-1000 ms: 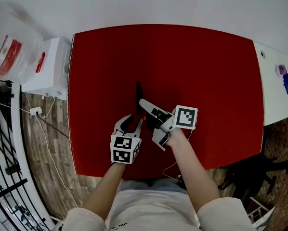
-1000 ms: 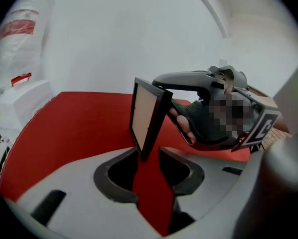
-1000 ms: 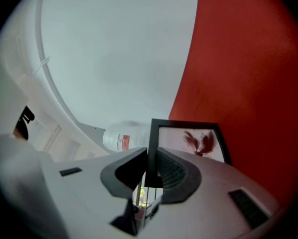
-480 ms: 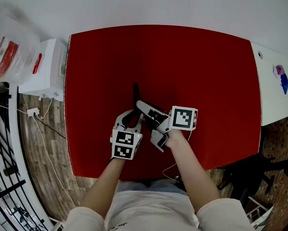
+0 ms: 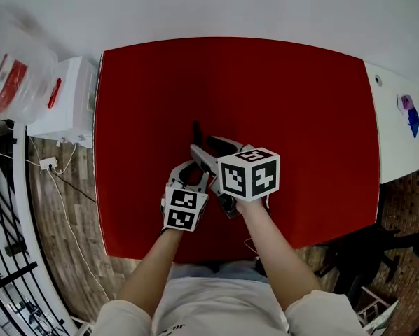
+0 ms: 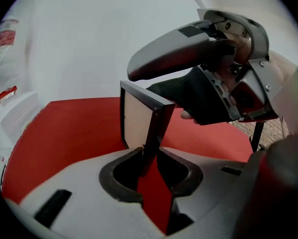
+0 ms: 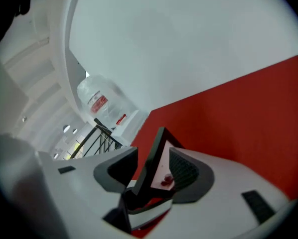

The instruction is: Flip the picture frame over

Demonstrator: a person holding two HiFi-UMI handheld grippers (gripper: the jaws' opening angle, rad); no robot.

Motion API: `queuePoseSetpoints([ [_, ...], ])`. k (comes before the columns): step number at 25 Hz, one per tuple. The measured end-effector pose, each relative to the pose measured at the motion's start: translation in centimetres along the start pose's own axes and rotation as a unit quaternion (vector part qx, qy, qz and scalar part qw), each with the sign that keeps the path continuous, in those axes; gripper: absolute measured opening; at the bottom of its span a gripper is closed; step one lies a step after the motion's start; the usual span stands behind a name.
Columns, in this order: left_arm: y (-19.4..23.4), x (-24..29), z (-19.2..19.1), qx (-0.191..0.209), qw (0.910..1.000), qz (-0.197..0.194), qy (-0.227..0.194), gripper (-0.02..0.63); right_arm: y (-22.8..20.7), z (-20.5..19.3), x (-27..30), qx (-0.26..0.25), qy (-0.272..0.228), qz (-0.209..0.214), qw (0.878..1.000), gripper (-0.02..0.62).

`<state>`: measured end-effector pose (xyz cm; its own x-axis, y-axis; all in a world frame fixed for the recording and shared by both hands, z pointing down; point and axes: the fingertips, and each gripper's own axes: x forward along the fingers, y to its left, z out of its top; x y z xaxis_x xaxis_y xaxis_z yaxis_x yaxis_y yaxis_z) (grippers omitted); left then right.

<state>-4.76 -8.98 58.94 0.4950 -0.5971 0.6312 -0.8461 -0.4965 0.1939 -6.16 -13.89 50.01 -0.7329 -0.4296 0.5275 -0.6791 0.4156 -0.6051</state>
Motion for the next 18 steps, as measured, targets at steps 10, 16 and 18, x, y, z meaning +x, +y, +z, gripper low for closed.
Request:
queuePoseSetpoints([
  [10,-0.4,0.3,0.1,-0.009,0.9999,-0.012,0.003,0.097,-0.5,-1.3,1.1,-0.023,0.036,-0.028,0.999,0.159],
  [16,-0.9,0.4,0.0,-0.015,0.9995,-0.027,0.006,0.104,-1.3,-1.2,0.1,-0.004,0.027,-0.036,0.999,0.115],
  [18,-1.2,0.2,0.0,-0.02,0.9992,-0.035,0.005,0.104,-2.0,-1.1,-0.5,-0.001,0.025,-0.043,0.999,0.089],
])
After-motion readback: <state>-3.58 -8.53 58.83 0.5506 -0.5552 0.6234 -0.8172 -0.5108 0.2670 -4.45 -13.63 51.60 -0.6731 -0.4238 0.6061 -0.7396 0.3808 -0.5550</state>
